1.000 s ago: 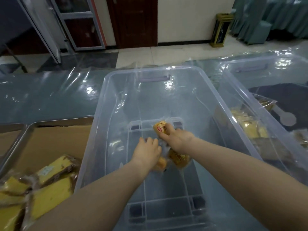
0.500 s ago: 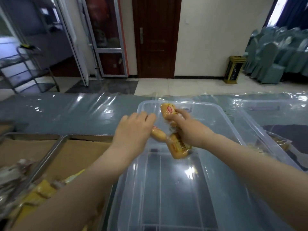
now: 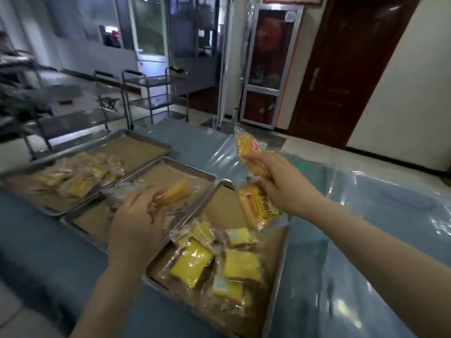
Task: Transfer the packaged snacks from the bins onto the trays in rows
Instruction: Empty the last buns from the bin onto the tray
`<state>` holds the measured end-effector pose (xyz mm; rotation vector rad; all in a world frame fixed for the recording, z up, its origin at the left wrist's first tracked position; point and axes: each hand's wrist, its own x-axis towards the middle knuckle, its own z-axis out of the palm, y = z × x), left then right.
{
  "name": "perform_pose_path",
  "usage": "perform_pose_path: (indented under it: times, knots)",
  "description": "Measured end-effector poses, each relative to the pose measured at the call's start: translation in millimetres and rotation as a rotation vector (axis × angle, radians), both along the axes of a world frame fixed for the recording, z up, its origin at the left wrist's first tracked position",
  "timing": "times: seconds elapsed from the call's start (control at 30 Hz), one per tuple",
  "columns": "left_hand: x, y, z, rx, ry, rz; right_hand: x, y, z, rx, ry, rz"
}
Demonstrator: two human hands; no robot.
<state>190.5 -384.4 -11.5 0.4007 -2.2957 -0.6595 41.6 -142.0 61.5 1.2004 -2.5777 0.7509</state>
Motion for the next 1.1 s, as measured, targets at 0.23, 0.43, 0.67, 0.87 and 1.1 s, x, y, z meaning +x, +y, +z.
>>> perform_pose_path:
  times: [0.23, 0.43, 0.67, 0.87, 1.1]
  knots:
    - [89.6, -171.8, -30.0, 0.101, -0.045, 0.228, 42.5, -189.4, -34.8, -0.077, -0.11, 0.092]
    - [125.0, -277.7, -48.4, 0.184, -0.058, 0.358, 59.4, -286.0, -87.1, -0.093, -0.252, 0.099]
    - [90.6, -373.0, -74.4, 0.304, -0.152, 0.325, 20.8, -377.0, -143.3, -0.105, -0.428, -0.018]
    - [54.3, -464.7, -88.0, 0.318, -0.3, 0.326, -29.7, -460.9, -196.7, -0.203, -0.603, -0.101]
    - [-1.7, -545.5, -105.6, 0.396, -0.343, 0.277, -60.0, -569.5, -217.2, -0.28, -0.595, -0.194]
